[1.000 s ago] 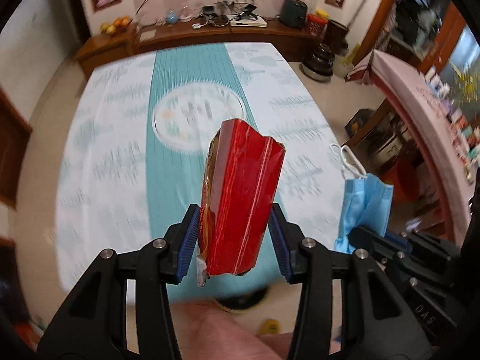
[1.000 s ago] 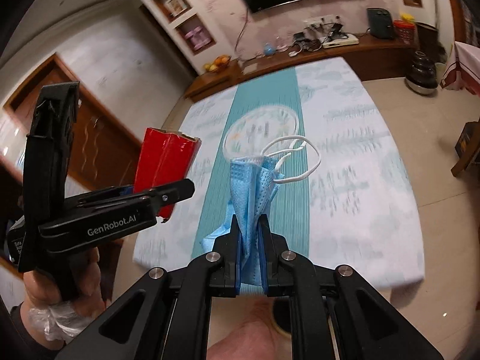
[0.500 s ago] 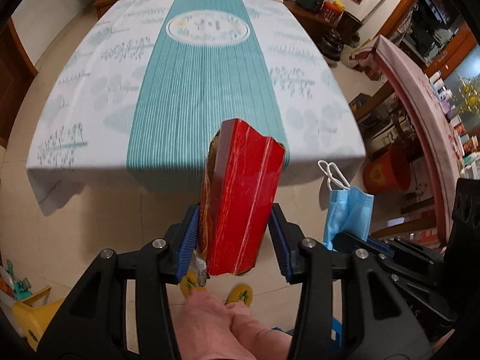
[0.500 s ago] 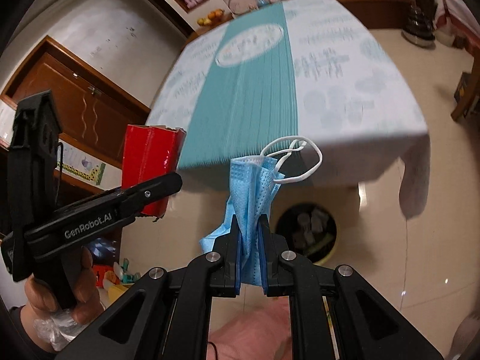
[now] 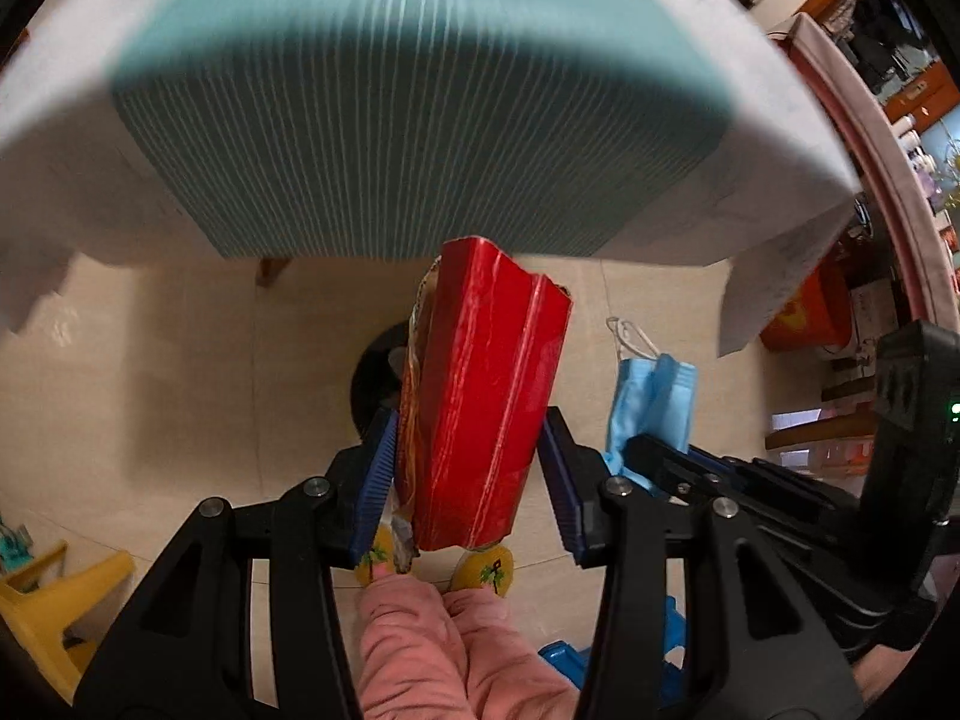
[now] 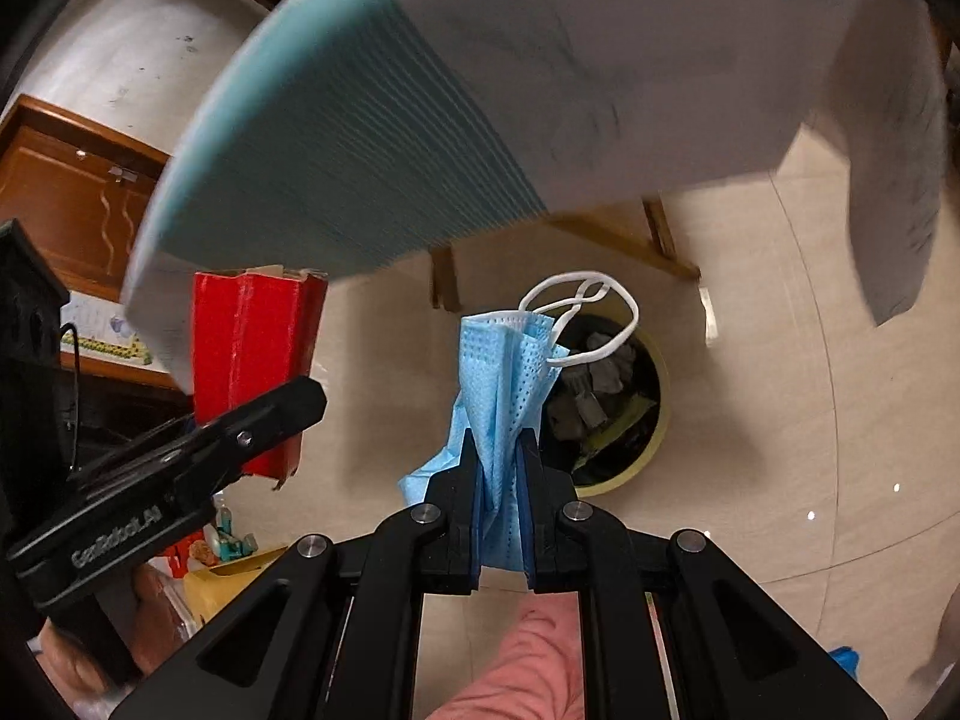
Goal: Collect trash
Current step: 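Carry the red box and blue mask off the table down over the bin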
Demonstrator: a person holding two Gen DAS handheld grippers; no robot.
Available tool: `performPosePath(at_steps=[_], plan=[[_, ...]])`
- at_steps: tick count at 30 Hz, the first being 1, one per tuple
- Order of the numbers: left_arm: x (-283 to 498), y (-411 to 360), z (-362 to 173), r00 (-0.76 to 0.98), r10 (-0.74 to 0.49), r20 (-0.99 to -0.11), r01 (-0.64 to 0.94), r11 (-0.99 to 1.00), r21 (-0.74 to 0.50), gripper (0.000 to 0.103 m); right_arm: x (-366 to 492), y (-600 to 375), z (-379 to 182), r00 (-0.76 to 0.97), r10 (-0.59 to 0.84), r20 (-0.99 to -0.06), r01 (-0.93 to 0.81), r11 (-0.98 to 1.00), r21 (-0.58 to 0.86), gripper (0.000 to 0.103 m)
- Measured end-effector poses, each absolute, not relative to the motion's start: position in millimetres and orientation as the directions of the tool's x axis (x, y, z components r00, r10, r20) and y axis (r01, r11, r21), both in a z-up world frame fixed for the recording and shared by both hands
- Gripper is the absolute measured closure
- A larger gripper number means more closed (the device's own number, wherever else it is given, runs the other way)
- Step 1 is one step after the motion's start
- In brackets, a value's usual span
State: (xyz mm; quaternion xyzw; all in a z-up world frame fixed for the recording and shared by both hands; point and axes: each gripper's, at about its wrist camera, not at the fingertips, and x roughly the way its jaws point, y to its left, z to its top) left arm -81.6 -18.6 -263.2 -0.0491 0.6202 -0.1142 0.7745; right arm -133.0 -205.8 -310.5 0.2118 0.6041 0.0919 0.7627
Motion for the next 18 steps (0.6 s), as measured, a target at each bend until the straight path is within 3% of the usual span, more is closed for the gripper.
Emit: performPosePath(at_steps=[10, 12, 14, 16, 18], plan=[[-64.5, -19.5, -370.1, 0.184, -0.225, -0.957, 0.011, 0.974, -0.227, 0.056, -108.8, -209.4, -432.4, 0.196, 0.415, -0.889, 0.166, 0.879, 0.447, 0.091], [-60.4, -17.8, -384.2, 0.185, -0.206, -0.961, -0.006, 0.977, -0.211, 0.052, -102.6, -205.6, -449.6, 0.186, 0.423, -0.887, 0.161, 0.877, 0.452, 0.082], [-58.5, -18.3, -395.8, 0.168, -0.194, -0.966, -0.017, 0.98, -0.2, 0.051, -93.7, -201.9, -459.5, 0.182, 0.422, -0.888, 0.16, 0.879, 0.45, 0.066], [-57.2, -19.3, -407.7, 0.144, -0.186, -0.972, -0.027, 0.981, -0.191, 0.045, -86.4, -198.6, -467.5, 0.18, 0.409, -0.895, 0.156, 0.886, 0.437, 0.059], [-58.1, -18.6, -413.8, 0.149, -0.163, -0.975, -0.036, 0.985, -0.17, 0.028, -87.2, -194.5, -475.3, 0.176, 0.407, -0.897, 0.14, 0.891, 0.432, 0.054]])
